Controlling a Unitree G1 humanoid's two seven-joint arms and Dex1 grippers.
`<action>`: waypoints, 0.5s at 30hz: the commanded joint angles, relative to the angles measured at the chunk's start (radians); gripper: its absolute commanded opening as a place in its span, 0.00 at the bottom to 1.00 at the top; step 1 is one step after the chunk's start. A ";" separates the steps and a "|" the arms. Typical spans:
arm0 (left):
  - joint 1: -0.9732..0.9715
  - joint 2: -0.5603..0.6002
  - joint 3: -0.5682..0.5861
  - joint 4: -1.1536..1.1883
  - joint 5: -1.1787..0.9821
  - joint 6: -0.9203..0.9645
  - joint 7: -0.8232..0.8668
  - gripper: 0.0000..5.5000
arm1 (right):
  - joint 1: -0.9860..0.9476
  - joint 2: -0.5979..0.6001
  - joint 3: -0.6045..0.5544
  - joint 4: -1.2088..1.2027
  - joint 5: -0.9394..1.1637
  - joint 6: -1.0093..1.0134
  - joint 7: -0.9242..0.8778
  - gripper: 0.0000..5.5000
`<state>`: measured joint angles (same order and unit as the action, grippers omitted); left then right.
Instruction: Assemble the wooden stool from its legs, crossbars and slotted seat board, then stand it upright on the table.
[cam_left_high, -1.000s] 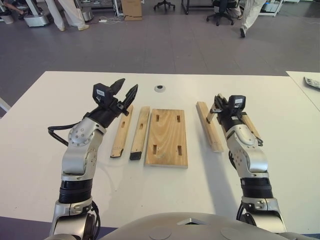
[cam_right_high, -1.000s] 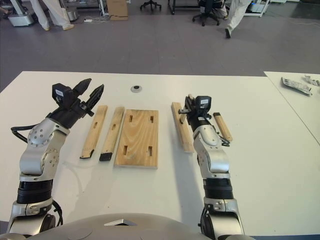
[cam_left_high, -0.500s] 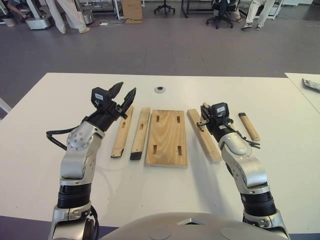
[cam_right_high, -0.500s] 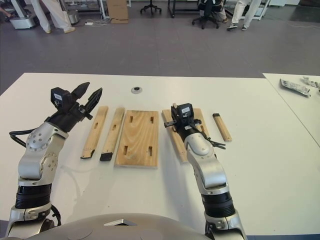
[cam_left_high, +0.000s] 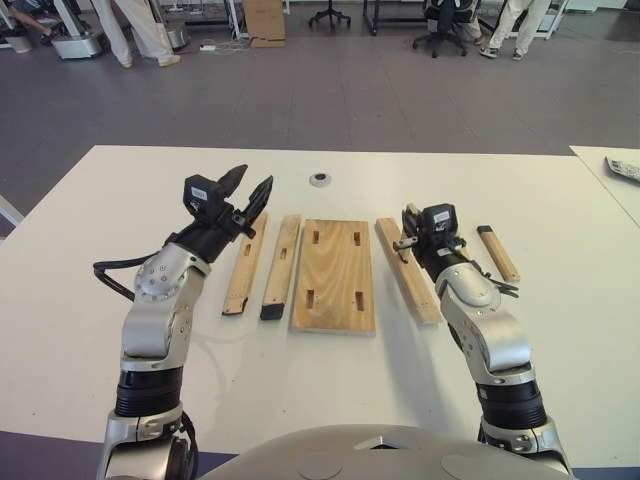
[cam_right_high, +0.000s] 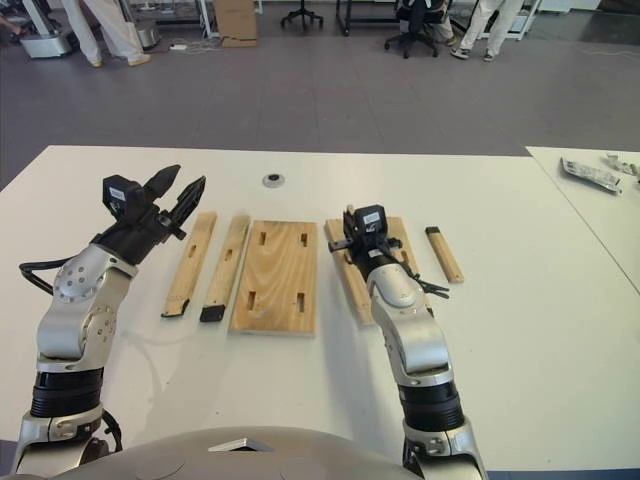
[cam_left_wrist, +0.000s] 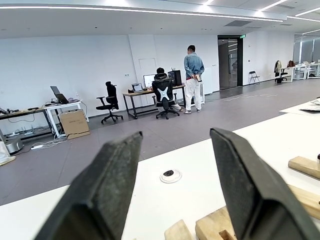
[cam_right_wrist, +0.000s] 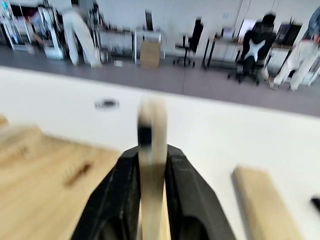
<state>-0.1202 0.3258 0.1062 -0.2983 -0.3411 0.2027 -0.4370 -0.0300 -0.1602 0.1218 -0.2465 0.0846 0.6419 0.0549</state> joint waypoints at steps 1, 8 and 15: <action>-0.002 -0.012 -0.015 0.011 0.021 -0.013 0.014 0.45 | -0.003 -0.011 -0.007 0.011 -0.026 0.021 -0.004 0.25; 0.025 -0.024 -0.019 -0.009 0.023 -0.022 0.033 0.45 | 0.021 -0.045 -0.015 -0.079 -0.030 0.090 0.032 0.51; 0.094 -0.042 -0.014 -0.064 0.034 -0.025 0.066 0.45 | 0.047 -0.046 -0.058 -0.232 0.039 0.333 0.067 0.74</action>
<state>-0.0461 0.2867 0.0899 -0.3386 -0.3173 0.1830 -0.3831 0.0084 -0.1926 0.0695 -0.4451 0.1162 0.9121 0.1182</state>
